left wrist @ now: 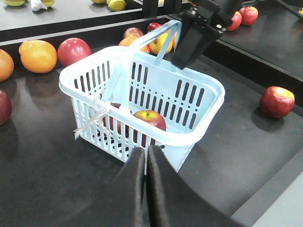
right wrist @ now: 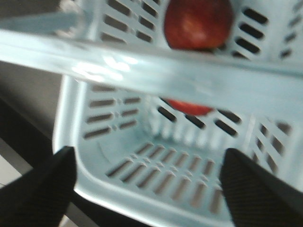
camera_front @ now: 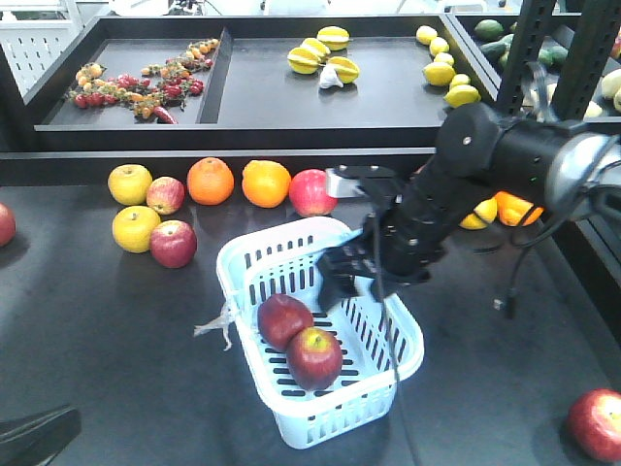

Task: Pick three apples into basket with both arms
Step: 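Move the right gripper to a third red apple and grasp it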

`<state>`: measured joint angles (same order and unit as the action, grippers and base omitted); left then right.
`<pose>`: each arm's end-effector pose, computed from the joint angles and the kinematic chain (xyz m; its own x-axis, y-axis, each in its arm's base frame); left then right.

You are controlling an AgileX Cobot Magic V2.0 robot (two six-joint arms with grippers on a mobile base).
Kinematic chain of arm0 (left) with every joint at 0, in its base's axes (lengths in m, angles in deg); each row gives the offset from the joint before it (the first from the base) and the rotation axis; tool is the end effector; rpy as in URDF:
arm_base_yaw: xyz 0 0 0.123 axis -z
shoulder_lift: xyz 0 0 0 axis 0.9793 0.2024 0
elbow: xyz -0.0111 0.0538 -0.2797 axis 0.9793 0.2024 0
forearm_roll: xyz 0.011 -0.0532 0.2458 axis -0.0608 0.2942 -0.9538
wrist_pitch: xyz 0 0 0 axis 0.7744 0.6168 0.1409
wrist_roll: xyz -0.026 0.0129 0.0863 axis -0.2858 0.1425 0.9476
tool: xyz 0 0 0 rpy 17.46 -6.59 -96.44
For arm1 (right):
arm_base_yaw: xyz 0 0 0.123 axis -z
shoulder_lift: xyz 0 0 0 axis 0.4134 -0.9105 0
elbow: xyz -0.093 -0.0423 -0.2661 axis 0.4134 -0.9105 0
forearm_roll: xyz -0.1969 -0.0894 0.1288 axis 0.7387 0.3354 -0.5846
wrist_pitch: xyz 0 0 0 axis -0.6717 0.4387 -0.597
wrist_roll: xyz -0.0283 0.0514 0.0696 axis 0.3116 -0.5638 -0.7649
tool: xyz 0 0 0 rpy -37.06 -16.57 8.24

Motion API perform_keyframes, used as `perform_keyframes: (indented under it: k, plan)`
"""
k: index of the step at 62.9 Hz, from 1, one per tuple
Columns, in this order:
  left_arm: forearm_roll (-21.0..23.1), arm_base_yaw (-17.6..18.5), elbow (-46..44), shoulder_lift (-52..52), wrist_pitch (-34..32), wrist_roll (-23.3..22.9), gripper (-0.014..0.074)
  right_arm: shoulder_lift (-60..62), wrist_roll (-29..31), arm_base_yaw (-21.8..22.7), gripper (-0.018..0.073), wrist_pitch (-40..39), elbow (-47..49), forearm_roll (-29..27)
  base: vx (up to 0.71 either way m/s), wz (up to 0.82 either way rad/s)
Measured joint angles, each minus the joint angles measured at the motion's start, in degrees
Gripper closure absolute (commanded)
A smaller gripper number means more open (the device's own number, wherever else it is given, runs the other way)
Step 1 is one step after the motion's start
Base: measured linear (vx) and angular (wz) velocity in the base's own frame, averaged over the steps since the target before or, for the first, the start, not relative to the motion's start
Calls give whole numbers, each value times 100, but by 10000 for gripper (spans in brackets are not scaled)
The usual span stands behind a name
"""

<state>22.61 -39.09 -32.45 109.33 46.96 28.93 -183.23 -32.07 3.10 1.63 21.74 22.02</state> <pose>0.0727 -0.0566 0.2408 -0.3404 0.0839 -0.9365 0.5704 0.8103 -0.1347 0.3428 0.1708 0.2473 -0.8783 -0.4101 -0.2458 -0.4752 0.8054 0.3543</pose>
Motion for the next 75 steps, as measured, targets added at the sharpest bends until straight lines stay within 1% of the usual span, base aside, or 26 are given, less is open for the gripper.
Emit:
perform_keyframes:
  k: [2,8,9,11,16,23,33,38,42,46,51,52,53,55,58,59,60,62,68,75]
  plan:
    - [0,0,0,0,24,0,604,65,-152,15,248,55,0,172,0,0]
    - [0,0,0,0,44,0,604,296,-521,92,506,214,0,820,0,0]
    - [0,0,0,0,44,0,604,337,-567,105,539,233,0,907,0,0]
    - [0,0,0,0,44,0,604,445,-664,142,576,270,0,1069,0,0]
    - [0,0,0,0,50,0,604,696,-801,297,570,389,0,1394,0,0]
    - [0,0,0,0,58,0,604,1032,-918,658,568,559,-6,1590,0,0]
    - [0,0,0,0,75,0,604,1323,-964,1533,554,794,-6,1810,0,0]
    - [0,0,0,0,75,0,604,1378,-942,2065,513,823,-6,1881,0,0]
    - [0,0,0,0,75,0,604,1382,-817,2397,449,830,-6,1894,0,0]
    - [0,0,0,0,75,0,604,1389,-686,2785,354,830,-54,1908,0,0]
    - [0,0,0,0,75,0,604,1394,-579,3140,181,823,-216,1908,0,0]
    - [0,0,0,0,75,0,604,1394,-563,3197,164,823,-261,1908,0,0]
    - [0,0,0,0,75,0,604,1394,-550,3253,116,823,-311,1908,0,0]
    - [0,0,0,0,75,0,604,1394,-520,3379,53,811,-430,1908,0,0]
    - [0,0,0,0,75,0,604,1394,-475,3524,-64,811,-718,1914,0,0]
    - [0,0,0,0,75,0,604,1394,-476,3560,-78,811,-796,1920,0,0]
    - [0,0,0,0,75,0,604,1394,-468,3593,-117,811,-876,1919,0,0]
    - [0,0,0,0,75,0,604,1394,-464,3647,-163,784,-1037,1919,0,0]
    - [0,0,0,0,70,0,604,1394,-464,3720,-168,522,-1525,1938,0,0]
    - [0,0,0,0,28,0,604,1313,-464,3726,-158,266,-1773,1975,0,0]
